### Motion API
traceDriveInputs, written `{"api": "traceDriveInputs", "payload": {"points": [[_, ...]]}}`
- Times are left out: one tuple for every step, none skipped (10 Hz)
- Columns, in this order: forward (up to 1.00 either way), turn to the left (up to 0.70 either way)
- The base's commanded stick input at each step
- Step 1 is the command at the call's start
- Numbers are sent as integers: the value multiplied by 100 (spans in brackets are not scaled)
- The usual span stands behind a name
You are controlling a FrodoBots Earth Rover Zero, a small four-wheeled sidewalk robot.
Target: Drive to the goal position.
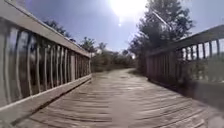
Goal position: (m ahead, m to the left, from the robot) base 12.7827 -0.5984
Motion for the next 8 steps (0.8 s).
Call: {"api": "traceDriveInputs", "payload": {"points": [[70,0],[70,0],[70,0],[70,0],[70,0],[70,0],[70,0],[70,0]]}}
